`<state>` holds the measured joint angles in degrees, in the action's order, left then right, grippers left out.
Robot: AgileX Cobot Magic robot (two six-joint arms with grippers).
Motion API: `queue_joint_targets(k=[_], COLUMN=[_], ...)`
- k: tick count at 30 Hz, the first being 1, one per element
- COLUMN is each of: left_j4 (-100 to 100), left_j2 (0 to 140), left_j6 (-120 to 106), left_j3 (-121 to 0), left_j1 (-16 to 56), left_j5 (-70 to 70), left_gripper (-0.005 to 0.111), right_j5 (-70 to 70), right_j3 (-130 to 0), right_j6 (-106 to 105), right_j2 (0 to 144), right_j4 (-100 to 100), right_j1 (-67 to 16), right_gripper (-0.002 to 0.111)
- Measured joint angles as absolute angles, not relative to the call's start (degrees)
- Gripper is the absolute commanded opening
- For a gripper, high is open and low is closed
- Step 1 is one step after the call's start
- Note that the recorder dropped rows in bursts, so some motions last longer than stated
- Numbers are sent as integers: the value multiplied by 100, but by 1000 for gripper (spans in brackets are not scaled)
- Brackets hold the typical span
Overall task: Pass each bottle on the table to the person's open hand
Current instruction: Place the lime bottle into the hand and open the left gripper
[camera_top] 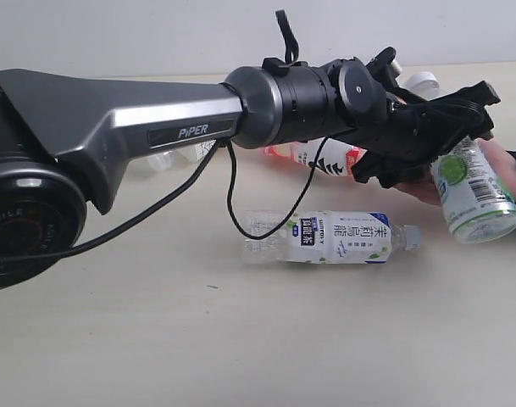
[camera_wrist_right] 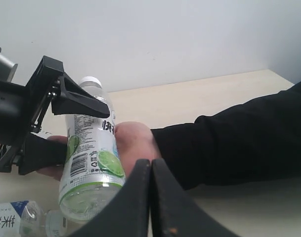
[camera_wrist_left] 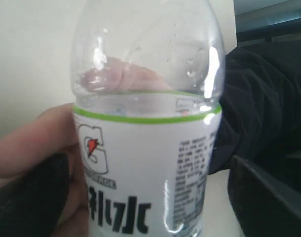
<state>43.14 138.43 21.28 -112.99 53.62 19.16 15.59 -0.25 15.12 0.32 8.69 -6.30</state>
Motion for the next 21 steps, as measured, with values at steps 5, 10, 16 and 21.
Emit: queue_joint_targets(k=[5,10,16,21], left_j4=[4314,4314,4289,4265], left_j2=[13843,13843,13628,13301], left_j6=[2038,2028,1971,1653], left_j3=[-11299,-11299,-11299,-11299], left_j1=[5362,5350,5256,5125], left_j5=[1976,2136,2579,2972], left_gripper=[85,85,85,85], right_j5=[1559,1559,1559,1559], right_j3=[-25,-25,-25,-25], right_j6=[1512,1512,1512,1512], right_j2=[32,32,32,32], right_j4=[869,869,869,869], right_j1=[-630,-630,-630,-630], right_gripper=[0,0,0,0])
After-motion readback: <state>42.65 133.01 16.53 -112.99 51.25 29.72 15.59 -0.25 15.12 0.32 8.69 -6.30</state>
